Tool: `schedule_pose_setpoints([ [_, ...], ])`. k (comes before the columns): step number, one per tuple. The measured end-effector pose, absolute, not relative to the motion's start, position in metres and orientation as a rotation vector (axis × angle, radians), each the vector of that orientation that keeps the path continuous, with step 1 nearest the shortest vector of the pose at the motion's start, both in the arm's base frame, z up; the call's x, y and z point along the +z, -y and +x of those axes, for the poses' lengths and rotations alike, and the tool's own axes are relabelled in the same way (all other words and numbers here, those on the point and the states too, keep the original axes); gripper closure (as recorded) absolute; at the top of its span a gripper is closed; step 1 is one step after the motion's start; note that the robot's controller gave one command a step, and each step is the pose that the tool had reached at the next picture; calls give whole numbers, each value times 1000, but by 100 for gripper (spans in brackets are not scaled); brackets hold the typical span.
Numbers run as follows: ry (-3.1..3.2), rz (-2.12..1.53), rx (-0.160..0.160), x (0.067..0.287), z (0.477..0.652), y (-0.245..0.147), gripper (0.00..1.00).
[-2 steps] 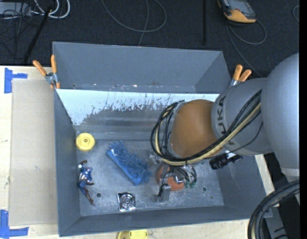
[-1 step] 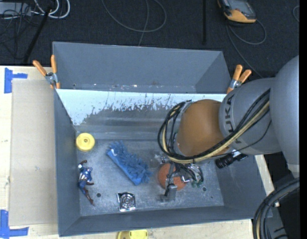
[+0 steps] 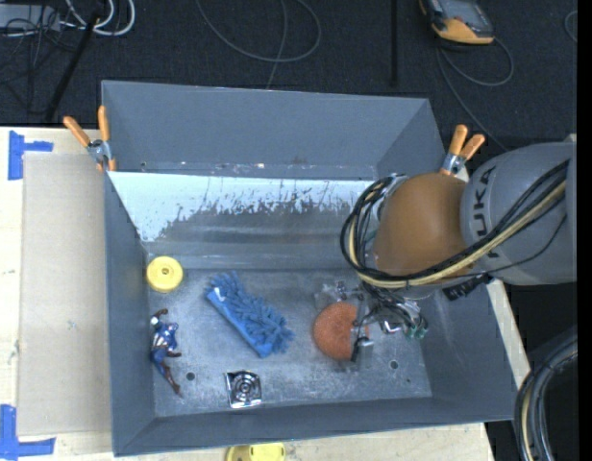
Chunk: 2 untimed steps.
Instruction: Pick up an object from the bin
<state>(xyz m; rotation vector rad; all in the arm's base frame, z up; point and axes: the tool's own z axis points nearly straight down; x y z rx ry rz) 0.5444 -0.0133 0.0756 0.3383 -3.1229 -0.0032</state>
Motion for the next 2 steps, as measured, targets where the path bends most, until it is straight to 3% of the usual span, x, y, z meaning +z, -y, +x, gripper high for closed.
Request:
schedule_pose_setpoints([
  [1,3129,286,-1,74,557,59,100],
  [2,3138,155,-1,70,558,29,100],
])
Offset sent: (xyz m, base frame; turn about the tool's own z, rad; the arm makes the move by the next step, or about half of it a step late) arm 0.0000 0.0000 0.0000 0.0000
